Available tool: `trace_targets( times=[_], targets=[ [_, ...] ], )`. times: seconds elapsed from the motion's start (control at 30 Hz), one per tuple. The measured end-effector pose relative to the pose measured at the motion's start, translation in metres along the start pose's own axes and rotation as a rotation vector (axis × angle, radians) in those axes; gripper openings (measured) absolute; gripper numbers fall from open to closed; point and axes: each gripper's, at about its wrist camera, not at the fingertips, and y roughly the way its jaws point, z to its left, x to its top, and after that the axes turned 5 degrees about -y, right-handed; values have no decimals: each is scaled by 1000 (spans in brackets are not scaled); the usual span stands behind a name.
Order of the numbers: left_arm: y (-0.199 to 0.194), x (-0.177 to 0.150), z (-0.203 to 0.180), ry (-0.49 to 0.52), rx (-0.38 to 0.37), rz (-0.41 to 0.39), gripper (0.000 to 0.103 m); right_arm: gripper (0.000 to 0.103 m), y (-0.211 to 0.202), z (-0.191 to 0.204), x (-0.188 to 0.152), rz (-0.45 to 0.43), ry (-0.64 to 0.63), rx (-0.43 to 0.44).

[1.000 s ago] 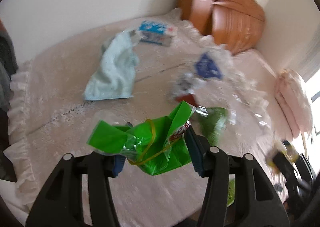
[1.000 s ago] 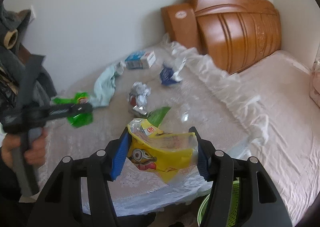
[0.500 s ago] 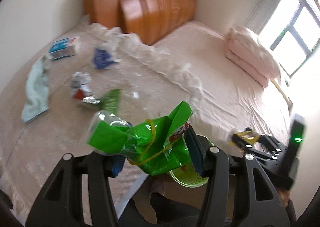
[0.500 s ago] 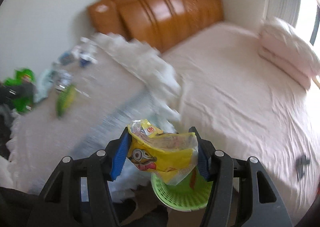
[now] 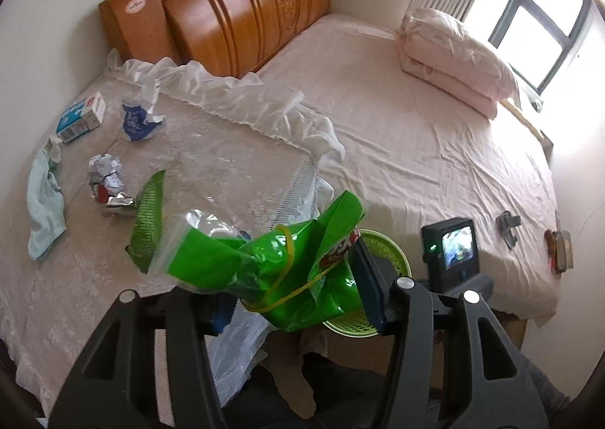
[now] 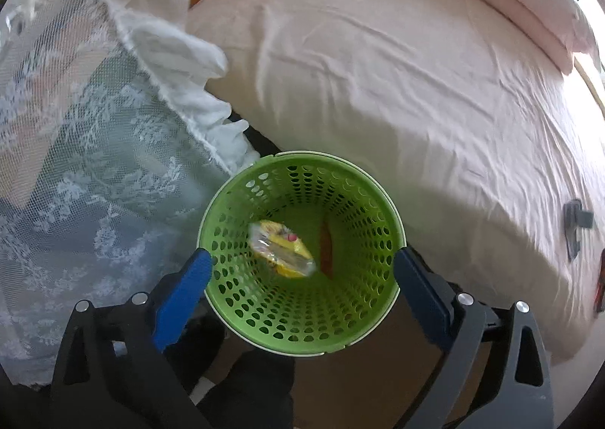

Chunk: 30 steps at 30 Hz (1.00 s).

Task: Collect trash
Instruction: 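Drop the yellow wrapper into the green basket with the right tool while the left tool carries the green wrapper, then open the left tool over the basket to drop the green wrapper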

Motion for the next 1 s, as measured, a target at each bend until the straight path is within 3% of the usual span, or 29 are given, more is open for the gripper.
trace_targets(
  times=[0.2,0.47,0.5,0.53,0.63,0.83,1.0],
  targets=[
    [22,-2,-34,74,-21,48,52,101,-61,-35,1,-115,48,-30],
    [97,-11,-90,170,-99,196,53,101,-129,-86,-6,-233,130,-89],
    [110,-15,-96,179,-103,217,57,101,-130,-91,-8,-237,140,-87],
    [121,-18,-102,189,-110,240,70,101,-132,-96,-11,-239,149,-86],
    [160,-36,-117,226,-104,313,87,101,-128,-105,-15,-225,161,-86],
    [219,-72,-130,248,-60,448,89,101,-92,-115,-22,-152,191,-69],
    [212,-66,-129,218,-61,433,89,101,-84,-111,-19,-135,183,-64]
  ],
)
